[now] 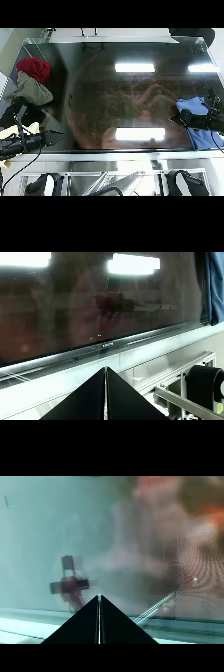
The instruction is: Fold the shirts.
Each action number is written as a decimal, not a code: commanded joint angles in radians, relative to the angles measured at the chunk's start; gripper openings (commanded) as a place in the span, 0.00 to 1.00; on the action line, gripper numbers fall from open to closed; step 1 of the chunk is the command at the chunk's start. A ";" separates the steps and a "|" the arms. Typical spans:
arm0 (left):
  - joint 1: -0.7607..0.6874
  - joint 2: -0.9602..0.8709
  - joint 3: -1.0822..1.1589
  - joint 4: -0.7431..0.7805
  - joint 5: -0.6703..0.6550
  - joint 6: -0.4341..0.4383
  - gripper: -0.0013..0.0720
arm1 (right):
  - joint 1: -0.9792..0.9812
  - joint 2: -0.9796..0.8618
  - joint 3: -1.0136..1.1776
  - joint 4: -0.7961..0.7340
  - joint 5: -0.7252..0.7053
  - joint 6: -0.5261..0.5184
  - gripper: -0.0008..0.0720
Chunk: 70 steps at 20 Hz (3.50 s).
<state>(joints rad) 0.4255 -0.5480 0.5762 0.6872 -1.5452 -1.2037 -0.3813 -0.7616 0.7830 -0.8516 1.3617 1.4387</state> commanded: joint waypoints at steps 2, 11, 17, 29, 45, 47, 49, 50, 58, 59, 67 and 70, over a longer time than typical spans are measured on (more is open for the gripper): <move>0.001 0.001 0.000 0.001 0.001 0.000 0.05 | 0.001 0.001 0.000 0.000 0.001 0.000 0.04; 0.001 -0.213 0.309 0.208 0.161 0.000 0.31 | 0.001 0.001 0.000 0.000 0.001 0.000 0.04; 0.001 -0.624 0.755 0.415 0.462 0.000 0.97 | 0.001 0.001 0.000 0.000 0.000 0.000 0.04; -0.108 -1.688 1.485 0.472 1.004 0.054 0.97 | 0.001 0.001 0.000 0.000 0.000 0.000 0.04; -0.139 -1.447 1.431 0.649 0.772 0.039 0.05 | 0.001 0.001 0.000 0.000 -0.002 -0.004 0.04; -0.140 -1.373 1.431 0.649 0.632 0.039 0.05 | 0.001 0.001 0.000 0.000 -0.003 -0.004 0.04; -0.139 -1.305 1.431 0.649 0.494 0.034 0.05 | 0.001 0.001 0.000 -0.001 -0.003 -0.004 0.04; -0.135 -1.273 1.431 0.648 0.426 0.031 0.05 | 0.001 0.001 0.000 0.000 -0.003 -0.004 0.04; -0.167 -1.002 1.430 0.034 0.068 0.028 0.05 | 0.001 0.001 0.000 0.000 -0.004 -0.003 0.04; -0.195 -0.974 1.430 -0.056 0.026 0.028 0.05 | 0.001 0.001 0.000 0.000 -0.004 -0.003 0.04; -0.612 -0.766 1.160 -0.102 0.042 0.017 0.05 | 0.001 0.001 -0.001 0.000 -0.014 -0.003 0.04; -0.748 -0.750 0.956 -0.042 0.134 0.018 0.05 | 0.001 0.001 -0.001 0.000 0.011 -0.003 0.04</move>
<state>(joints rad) -0.1928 -1.3289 1.6978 0.6117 -1.4803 -1.1847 -0.3813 -0.7616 0.7826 -0.8516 1.3537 1.4349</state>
